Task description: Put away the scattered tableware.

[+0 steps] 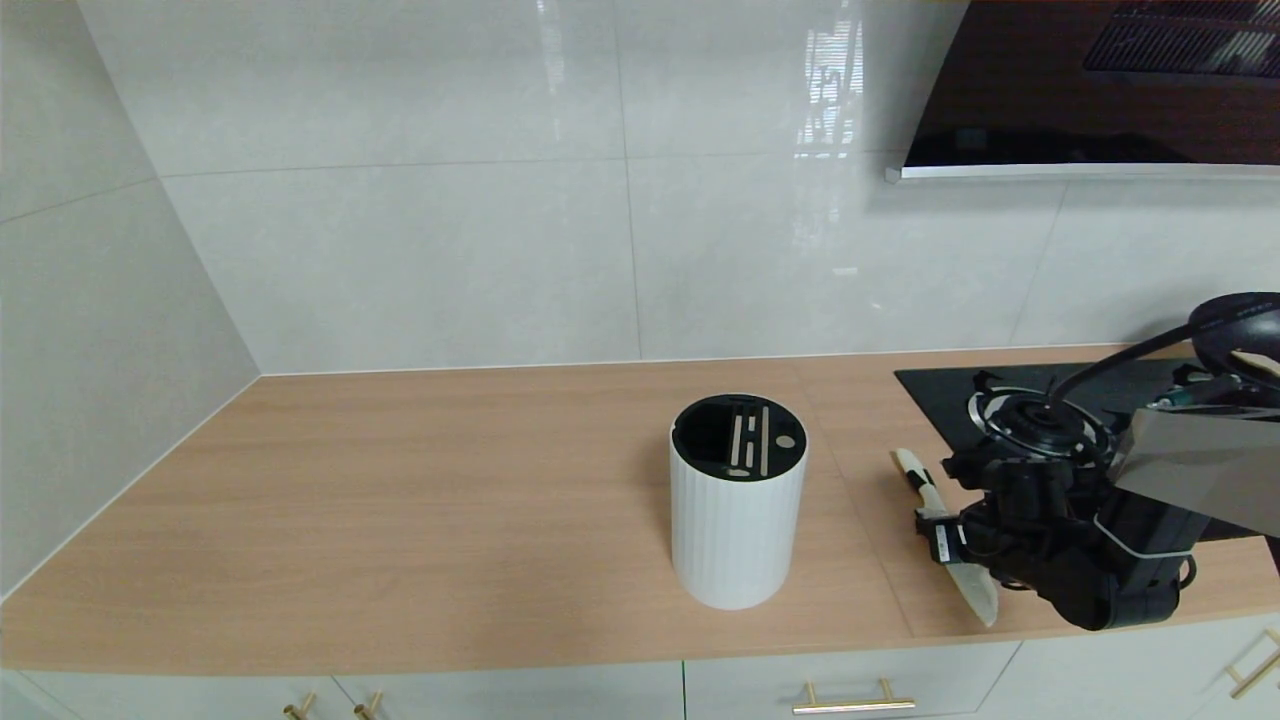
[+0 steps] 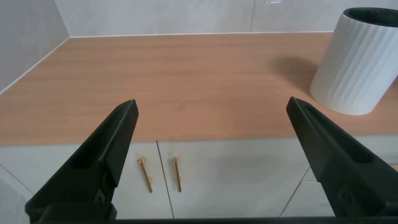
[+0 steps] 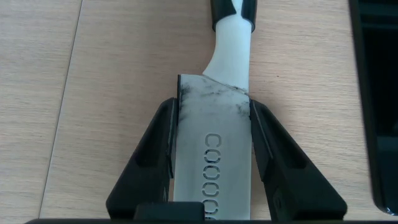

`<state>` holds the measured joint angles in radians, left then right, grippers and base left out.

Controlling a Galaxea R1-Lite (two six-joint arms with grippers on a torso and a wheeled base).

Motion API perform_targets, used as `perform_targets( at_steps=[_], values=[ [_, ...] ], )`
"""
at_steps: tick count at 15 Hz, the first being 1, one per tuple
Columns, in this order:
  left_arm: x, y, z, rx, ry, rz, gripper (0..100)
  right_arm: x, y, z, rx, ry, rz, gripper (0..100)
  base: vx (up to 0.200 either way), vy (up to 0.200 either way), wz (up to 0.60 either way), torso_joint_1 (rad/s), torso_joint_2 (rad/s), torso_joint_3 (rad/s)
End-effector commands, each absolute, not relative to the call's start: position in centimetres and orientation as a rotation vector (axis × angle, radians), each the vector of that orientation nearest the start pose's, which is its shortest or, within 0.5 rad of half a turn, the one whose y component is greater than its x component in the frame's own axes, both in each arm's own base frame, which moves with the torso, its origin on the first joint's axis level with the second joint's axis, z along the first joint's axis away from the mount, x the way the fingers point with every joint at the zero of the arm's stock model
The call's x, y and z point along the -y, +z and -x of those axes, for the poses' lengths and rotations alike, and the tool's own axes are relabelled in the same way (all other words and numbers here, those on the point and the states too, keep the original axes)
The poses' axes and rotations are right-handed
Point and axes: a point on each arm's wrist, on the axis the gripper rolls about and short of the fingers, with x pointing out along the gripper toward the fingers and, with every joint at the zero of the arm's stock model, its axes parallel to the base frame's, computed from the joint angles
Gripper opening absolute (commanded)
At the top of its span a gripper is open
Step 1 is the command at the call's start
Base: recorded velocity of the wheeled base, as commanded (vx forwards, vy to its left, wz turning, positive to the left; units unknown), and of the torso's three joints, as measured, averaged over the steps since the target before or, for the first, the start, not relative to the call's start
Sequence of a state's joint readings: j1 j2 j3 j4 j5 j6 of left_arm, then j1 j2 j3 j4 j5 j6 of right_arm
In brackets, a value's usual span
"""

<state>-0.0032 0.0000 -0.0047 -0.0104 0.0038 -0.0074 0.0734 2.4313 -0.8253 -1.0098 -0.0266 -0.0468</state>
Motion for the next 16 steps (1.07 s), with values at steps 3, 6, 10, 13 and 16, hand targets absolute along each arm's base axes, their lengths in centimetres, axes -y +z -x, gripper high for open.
perform_targets(
  at_steps=[3, 6, 10, 13, 16],
  values=[
    [0.0, 7.8, 2.3, 0.014, 0.001, 0.008, 100, -2.7, -3.7, -38.0, -0.59, 0.057, 0.074, 0, 0.0, 0.0, 0.0, 0.0, 0.0, 0.0],
    [0.0, 7.8, 2.3, 0.014, 0.001, 0.008, 100, -2.6, -0.1, -37.5, -0.489, 0.048, 0.067, 0, 0.0, 0.0, 0.0, 0.0, 0.0, 0.0],
    [0.0, 7.8, 2.3, 0.014, 0.001, 0.009, 100, -2.5, 7.9, -35.0, -0.309, 0.048, 0.059, 0, 0.0, 0.0, 0.0, 0.0, 0.0, 0.0],
    [0.0, 7.7, 2.3, 0.011, -0.001, -0.025, 100, -4.1, 14.9, -31.8, -0.114, 0.082, 0.055, 0, 0.0, 0.0, 0.0, 0.0, 0.0, 0.0],
    [0.0, 7.7, 2.3, 0.012, -0.008, -0.012, 100, -6.4, 18.8, -29.5, -0.04, 0.17, 0.052, 0, 0.0, 0.0, 0.0, 0.0, 0.0, 0.0]
  ],
)
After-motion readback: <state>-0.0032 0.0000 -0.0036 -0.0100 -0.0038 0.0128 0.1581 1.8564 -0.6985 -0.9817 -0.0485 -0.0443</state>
